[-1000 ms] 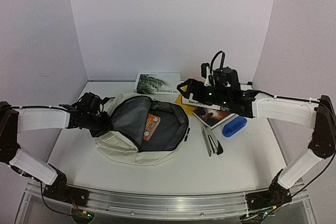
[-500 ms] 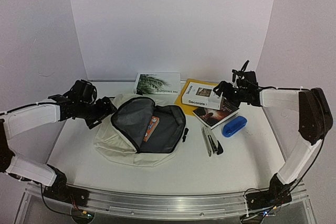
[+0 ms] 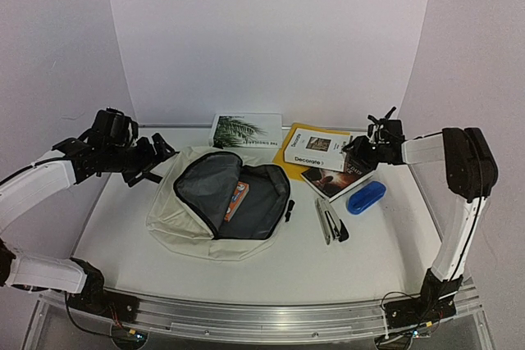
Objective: Pack the student bag
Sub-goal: Move the book to the center of the board.
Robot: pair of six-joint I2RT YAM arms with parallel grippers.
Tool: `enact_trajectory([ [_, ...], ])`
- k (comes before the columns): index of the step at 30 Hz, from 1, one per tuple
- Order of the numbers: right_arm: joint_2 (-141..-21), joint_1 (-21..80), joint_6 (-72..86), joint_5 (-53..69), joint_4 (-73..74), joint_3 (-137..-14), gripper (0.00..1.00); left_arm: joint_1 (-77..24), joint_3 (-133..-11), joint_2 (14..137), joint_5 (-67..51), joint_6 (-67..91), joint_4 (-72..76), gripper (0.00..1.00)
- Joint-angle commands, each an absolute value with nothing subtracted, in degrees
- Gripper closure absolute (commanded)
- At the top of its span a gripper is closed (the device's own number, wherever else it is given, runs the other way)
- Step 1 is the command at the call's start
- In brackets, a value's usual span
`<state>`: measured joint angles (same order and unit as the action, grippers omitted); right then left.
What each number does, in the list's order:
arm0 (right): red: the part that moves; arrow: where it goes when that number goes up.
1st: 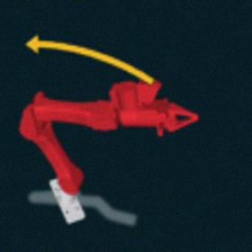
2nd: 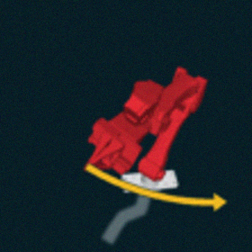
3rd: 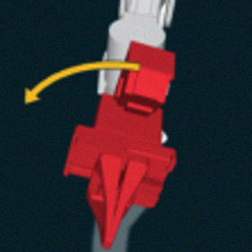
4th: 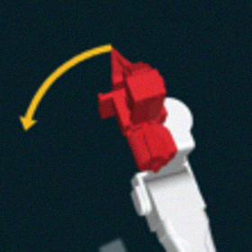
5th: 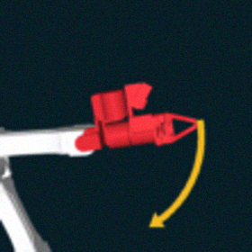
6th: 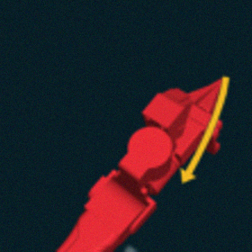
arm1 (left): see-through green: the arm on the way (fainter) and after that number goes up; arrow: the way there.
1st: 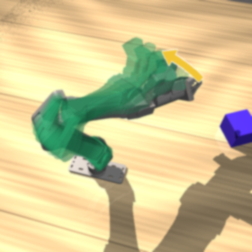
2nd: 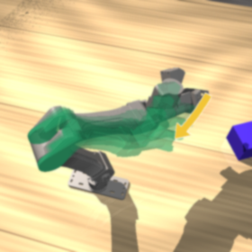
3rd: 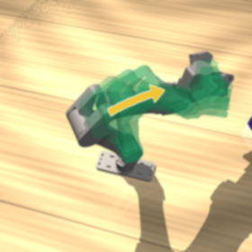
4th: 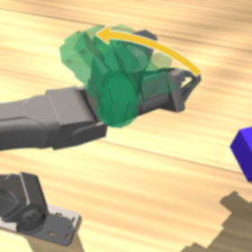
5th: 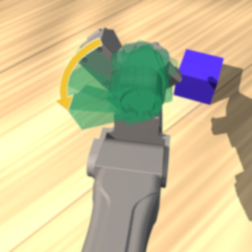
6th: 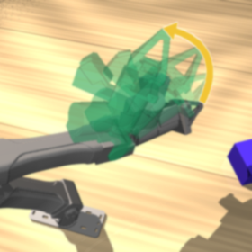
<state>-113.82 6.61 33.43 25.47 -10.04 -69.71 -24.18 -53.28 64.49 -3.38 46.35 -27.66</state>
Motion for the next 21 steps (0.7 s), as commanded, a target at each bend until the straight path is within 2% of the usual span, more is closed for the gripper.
enact_trajectory([
  [1,-116.4,6.6,34.5,30.7,-14.6,-72.9,0.54,-23.7,-55.4,64.8,-4.6,45.3,-27.9,0.0],
  [7,-118.6,6.5,35.3,31.4,-14.8,-74.1,0.62,-23.6,-55.9,66.2,-6.4,45.4,-27.0,0.0],
  [14,-119.0,6.6,38.4,33.3,-16.5,-73.5,0.87,-23.5,-56.0,66.1,-6.7,45.5,-26.8,0.0],
  [16,-118.8,6.5,40.0,34.6,-17.9,-73.2,1.0,-23.5,-56.0,66.3,-6.8,45.5,-26.6,0.0],
  [21,-116.2,6.5,45.2,38.1,-23.8,-70.5,1.0,-23.5,-56.6,67.2,-7.6,45.5,-25.8,0.0],
])
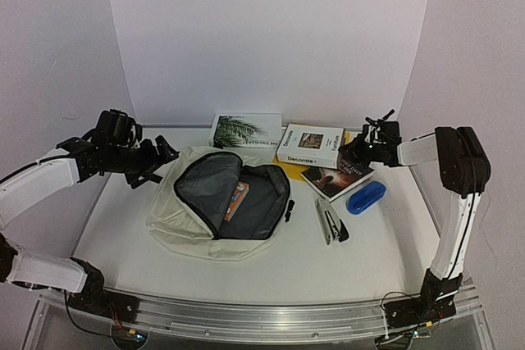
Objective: Pack the student bag
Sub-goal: Move the book to the center of the board.
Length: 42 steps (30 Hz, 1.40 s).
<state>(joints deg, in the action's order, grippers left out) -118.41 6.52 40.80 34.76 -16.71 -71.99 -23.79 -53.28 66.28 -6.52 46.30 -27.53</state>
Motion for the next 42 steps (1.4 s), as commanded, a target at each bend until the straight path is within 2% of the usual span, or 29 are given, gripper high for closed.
enact_trajectory([
  [1,-115.3,6.5,46.4,38.7,-24.7,-69.8,1.0,-23.4,-56.7,67.4,-7.9,45.5,-25.4,0.0],
  [8,-105.6,6.5,49.7,38.3,-28.0,-62.0,1.0,-23.4,-58.9,70.7,-10.9,44.0,-22.1,0.0],
  [17,-89.4,6.5,51.0,33.4,-25.1,-49.7,1.0,-23.6,-65.9,83.0,-25.6,40.7,-10.7,0.0],
  [25,-86.6,6.5,47.4,25.2,-18.7,-41.7,1.0,-27.1,-71.9,93.6,-32.2,41.0,-6.7,0.0],
  [37,-81.7,6.5,50.3,20.2,-18.4,-32.2,1.0,-28.8,-71.7,97.8,-33.4,43.0,-5.3,0.0],
  [42,-75.9,6.5,52.7,18.9,-17.0,-28.7,1.0,-28.8,-71.3,98.7,-33.1,43.5,-5.0,0.0],
])
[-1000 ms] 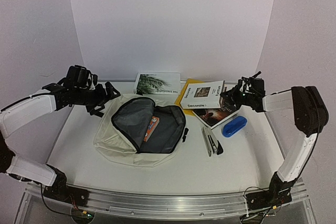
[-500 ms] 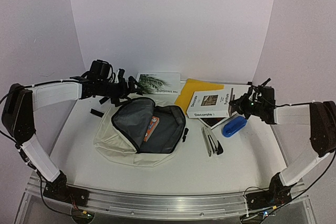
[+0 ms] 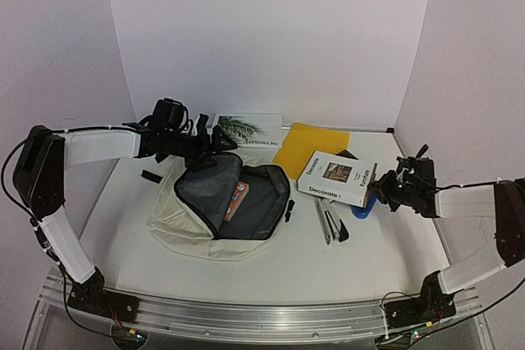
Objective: Pack the student bag
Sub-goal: Move the book to the center of the board.
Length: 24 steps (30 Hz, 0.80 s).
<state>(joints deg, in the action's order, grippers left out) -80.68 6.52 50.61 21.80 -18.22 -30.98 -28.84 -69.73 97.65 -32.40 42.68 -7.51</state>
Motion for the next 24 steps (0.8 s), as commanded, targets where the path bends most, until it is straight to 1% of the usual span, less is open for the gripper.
enact_trajectory([
  [1,-74.5,6.6,53.1,18.8,-16.6,-28.0,1.0,-28.8,-71.3,99.0,-33.2,43.5,-5.0,0.0],
  [5,-70.6,6.6,53.7,17.8,-14.2,-26.2,1.0,-28.8,-71.8,99.9,-33.8,43.5,-4.9,0.0],
  [14,-66.3,6.6,54.4,16.5,-10.3,-22.9,1.0,-28.9,-71.3,100.4,-33.9,43.5,-4.8,0.0],
  [15,-65.9,6.6,54.5,16.6,-10.2,-22.7,1.0,-28.8,-71.2,100.4,-33.8,43.6,-4.8,0.0],
  [16,-65.6,6.5,54.6,16.8,-10.2,-22.4,0.96,-28.9,-71.1,100.4,-33.8,43.6,-4.8,0.0],
  [17,-65.1,6.6,54.6,17.1,-10.2,-22.1,0.88,-28.9,-71.0,100.5,-33.8,43.6,-4.8,0.0],
  [18,-64.5,6.6,54.5,17.4,-10.2,-21.8,0.76,-28.8,-70.9,100.5,-33.8,43.7,-4.7,0.0],
  [19,-63.6,6.6,54.3,17.8,-10.3,-21.5,0.61,-28.8,-70.8,100.6,-33.8,43.6,-4.8,0.0],
  [21,-61.8,6.5,54.5,18.3,-10.3,-20.8,0.39,-28.8,-70.8,100.8,-33.8,43.6,-4.8,0.0],
  [22,-60.9,6.6,54.8,18.5,-10.3,-20.2,0.29,-28.8,-70.8,100.9,-33.8,43.6,-4.8,0.0],
  [24,-59.4,6.6,55.3,18.8,-10.5,-19.3,0.14,-28.8,-70.8,101.1,-33.8,43.6,-4.7,0.0],
])
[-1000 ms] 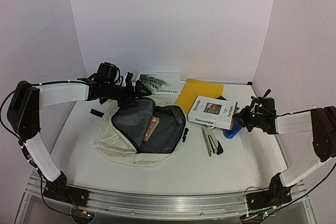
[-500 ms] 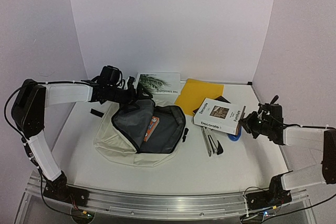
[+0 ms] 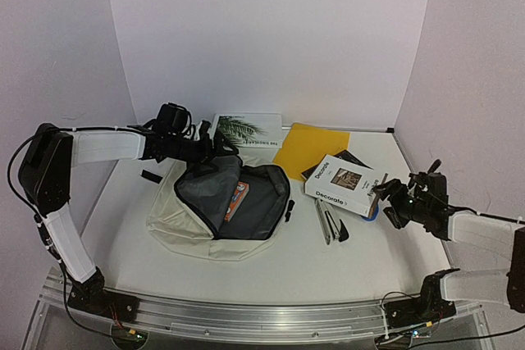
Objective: Pack the student bag
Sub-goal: Move the book to the center of the board, then pick up the book from the center of the board.
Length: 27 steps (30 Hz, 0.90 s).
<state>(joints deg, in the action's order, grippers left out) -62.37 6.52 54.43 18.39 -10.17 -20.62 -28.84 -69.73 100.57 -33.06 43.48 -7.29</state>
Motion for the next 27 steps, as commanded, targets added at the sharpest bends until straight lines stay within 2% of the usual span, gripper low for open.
enact_trajectory([
  [1,-58.9,6.5,55.3,19.3,-10.9,-19.0,0.08,-28.8,-70.8,101.3,-33.8,43.6,-4.6,0.0],
  [5,-61.1,6.6,56.8,23.4,-14.3,-18.1,0.02,-28.8,-71.1,102.3,-34.3,44.1,-3.9,0.0],
  [9,-65.4,6.5,59.9,26.8,-20.7,-16.5,0.02,-28.9,-71.4,102.7,-34.8,44.3,-3.8,0.0],
  [21,-73.7,6.6,63.9,30.3,-30.8,-15.6,0.2,-28.8,-71.1,102.8,-34.3,44.3,-4.4,0.0],
  [27,-77.9,6.5,65.6,31.8,-35.0,-15.2,0.23,-28.8,-71.7,103.3,-34.3,44.3,-4.6,0.0],
])
